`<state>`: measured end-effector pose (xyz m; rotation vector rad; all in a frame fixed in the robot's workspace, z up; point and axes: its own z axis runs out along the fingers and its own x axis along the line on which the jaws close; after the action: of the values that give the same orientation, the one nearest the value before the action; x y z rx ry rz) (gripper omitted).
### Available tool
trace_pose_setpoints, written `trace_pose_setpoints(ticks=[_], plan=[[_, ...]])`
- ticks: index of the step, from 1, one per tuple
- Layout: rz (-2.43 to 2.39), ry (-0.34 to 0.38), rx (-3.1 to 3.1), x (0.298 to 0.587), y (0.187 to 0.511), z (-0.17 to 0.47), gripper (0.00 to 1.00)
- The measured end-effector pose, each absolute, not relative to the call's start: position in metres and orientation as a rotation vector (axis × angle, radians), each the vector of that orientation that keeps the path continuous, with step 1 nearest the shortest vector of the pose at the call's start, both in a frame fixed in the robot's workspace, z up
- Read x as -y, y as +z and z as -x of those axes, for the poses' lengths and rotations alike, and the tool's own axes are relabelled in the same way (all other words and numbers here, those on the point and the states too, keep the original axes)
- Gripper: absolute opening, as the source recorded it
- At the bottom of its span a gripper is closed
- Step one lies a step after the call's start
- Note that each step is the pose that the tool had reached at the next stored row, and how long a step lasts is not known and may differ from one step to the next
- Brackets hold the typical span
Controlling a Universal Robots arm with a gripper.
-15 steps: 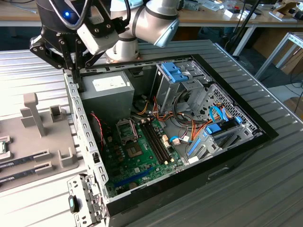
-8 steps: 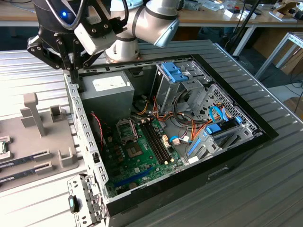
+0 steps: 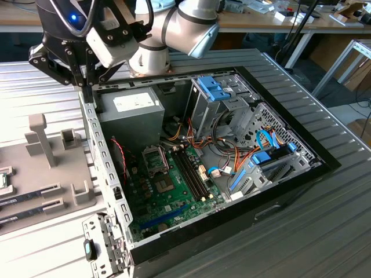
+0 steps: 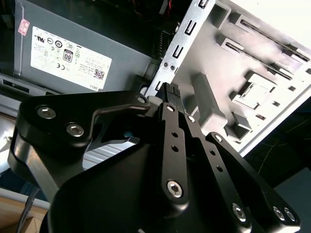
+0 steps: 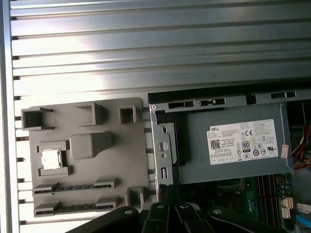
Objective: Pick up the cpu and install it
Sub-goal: 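Reach for the cpu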
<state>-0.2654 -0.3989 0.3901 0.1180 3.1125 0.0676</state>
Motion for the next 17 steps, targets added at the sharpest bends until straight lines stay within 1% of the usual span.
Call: trace_pose_setpoints(ticks=[17], plan=[[-0.118,0.068,-3.112,0.3989,0.3899,0.2737,0.11]])
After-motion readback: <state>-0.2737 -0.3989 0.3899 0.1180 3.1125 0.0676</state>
